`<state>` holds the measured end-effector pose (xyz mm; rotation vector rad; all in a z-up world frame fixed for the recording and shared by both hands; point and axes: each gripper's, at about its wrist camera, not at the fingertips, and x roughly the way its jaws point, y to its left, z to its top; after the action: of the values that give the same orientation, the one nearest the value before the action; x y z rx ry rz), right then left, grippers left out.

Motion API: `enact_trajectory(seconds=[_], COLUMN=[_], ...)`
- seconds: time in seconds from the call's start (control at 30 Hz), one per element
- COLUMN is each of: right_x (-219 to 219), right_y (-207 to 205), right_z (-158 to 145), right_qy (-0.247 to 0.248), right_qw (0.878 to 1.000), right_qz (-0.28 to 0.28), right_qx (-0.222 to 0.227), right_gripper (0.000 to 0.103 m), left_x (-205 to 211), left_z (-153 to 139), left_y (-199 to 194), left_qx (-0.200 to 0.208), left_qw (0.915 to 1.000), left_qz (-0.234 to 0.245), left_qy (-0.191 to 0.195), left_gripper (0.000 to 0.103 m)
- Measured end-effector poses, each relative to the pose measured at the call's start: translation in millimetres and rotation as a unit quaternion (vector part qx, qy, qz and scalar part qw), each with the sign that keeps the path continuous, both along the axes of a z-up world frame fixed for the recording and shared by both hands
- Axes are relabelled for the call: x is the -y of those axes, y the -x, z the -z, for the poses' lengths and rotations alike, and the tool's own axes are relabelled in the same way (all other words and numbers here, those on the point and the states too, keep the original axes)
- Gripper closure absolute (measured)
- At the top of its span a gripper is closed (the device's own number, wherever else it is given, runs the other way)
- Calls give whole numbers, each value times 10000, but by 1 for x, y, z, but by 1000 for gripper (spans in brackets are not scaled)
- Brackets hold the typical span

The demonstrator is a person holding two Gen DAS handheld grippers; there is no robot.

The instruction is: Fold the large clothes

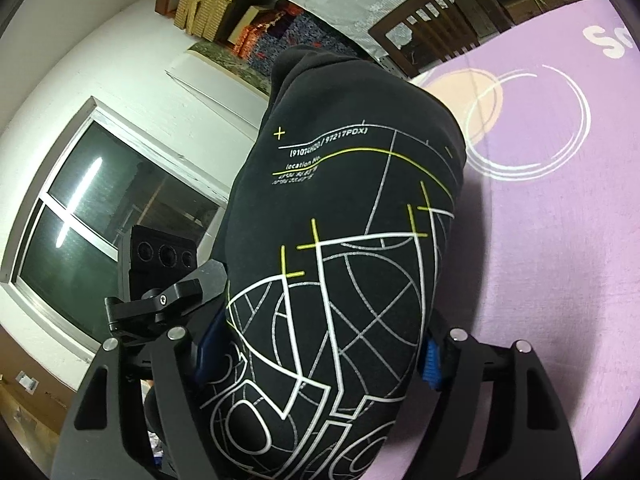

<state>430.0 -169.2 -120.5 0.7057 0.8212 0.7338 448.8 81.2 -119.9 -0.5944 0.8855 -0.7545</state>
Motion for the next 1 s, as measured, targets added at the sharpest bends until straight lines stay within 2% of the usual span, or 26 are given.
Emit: enact_trajectory(seconds=[0.1, 0.23, 0.47, 0.67, 1.0], right_x=[3, 10, 35, 54, 83], right_y=[9, 31, 94, 176, 298], right_z=[-14, -40, -78, -100, -104], right_qy=[-60, -220, -396, -347, -283], right_qw=[9999, 9989, 9976, 9964, 9944], right_qz=[5, 32, 57, 172, 422], right_qx=[120, 411, 559, 749, 928], right_gripper=[31, 31, 31, 31, 31], left_x=[3, 15, 38, 54, 79], left_z=[-22, -51, -94, -104, -101], left_y=[14, 39, 110, 184, 270], left_qx=[242, 445, 761, 930, 1051], left_qw=[9997, 9989, 9963, 9941, 9912], left_qz=[32, 129, 333, 509, 782], left_qy=[89, -61, -239, -216, -203], left_gripper=[3, 3, 3, 3, 3])
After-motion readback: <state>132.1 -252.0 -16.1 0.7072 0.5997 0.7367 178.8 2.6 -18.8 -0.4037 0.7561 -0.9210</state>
